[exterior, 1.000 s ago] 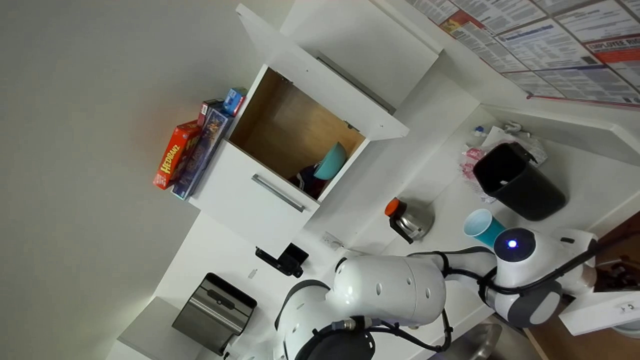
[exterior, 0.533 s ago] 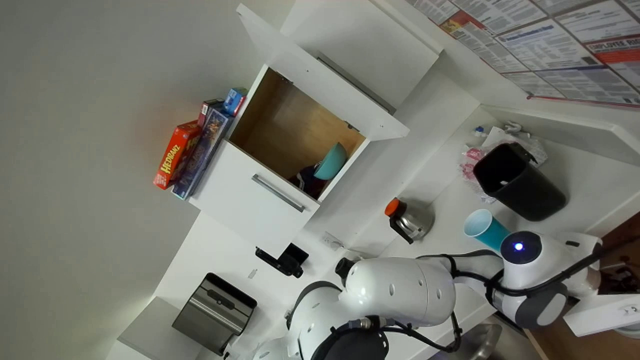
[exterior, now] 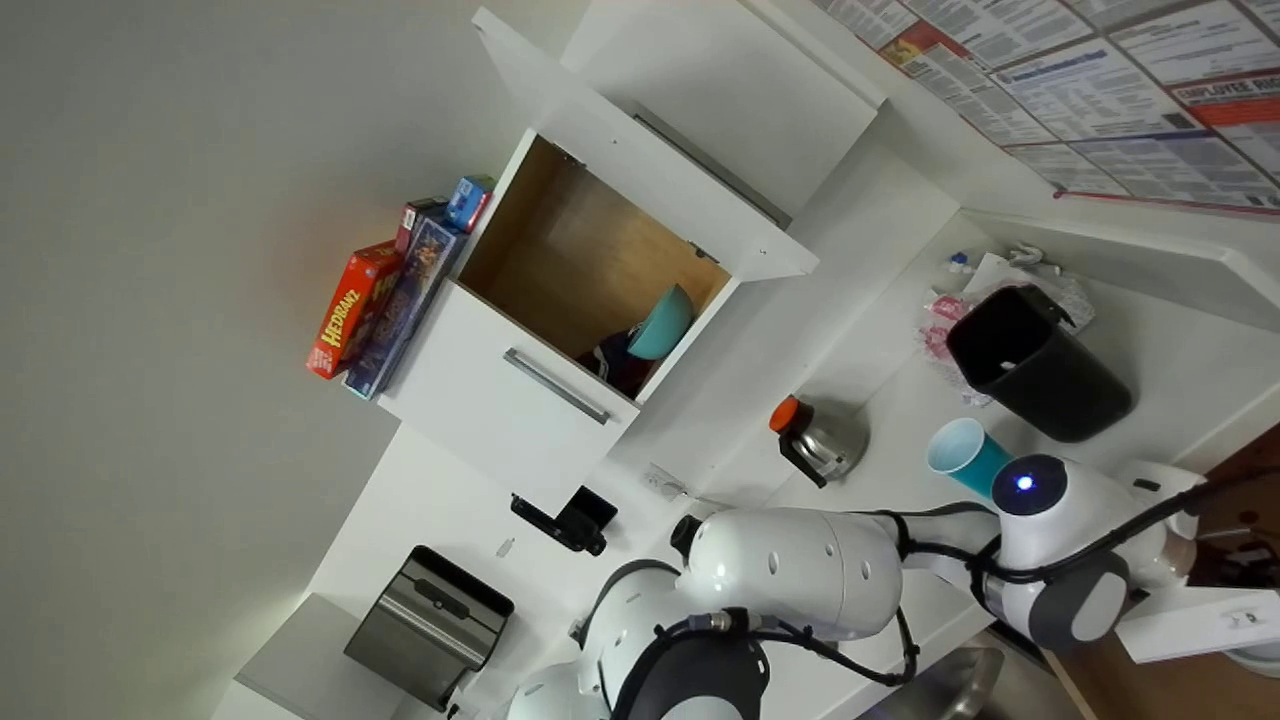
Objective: Move the object from the drawer to the countertop
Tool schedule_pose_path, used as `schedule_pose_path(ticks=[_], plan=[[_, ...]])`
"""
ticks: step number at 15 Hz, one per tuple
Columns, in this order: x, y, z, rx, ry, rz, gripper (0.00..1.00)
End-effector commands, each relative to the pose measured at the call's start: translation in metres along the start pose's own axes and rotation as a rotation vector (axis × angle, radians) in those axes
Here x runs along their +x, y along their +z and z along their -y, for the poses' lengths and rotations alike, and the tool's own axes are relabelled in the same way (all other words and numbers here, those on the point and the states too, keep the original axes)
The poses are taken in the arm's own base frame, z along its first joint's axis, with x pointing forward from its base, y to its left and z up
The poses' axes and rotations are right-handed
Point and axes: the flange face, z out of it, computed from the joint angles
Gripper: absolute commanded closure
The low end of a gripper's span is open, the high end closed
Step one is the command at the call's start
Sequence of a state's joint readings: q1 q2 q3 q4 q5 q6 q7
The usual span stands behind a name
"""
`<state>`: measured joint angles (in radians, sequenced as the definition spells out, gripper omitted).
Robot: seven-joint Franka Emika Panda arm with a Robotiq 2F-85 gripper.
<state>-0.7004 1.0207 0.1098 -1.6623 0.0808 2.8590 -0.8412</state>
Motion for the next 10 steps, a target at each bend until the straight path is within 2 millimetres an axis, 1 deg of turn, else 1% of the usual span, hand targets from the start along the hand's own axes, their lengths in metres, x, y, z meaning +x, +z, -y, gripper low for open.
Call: schedule_pose_path(ticks=[1, 3, 6, 9, 10], plan=[[0.008, -0.030, 0.010, 0.021, 0.033, 0.032, 0.80], [0.011, -0.050, 0.016, 0.014, 0.052, 0.028, 0.80], [0.013, -0.085, 0.025, -0.033, 0.078, 0.036, 0.80], [0.005, -0.123, 0.036, -0.079, 0.081, 0.089, 0.80], [0.003, -0.136, 0.043, -0.097, 0.073, 0.108, 0.80]])
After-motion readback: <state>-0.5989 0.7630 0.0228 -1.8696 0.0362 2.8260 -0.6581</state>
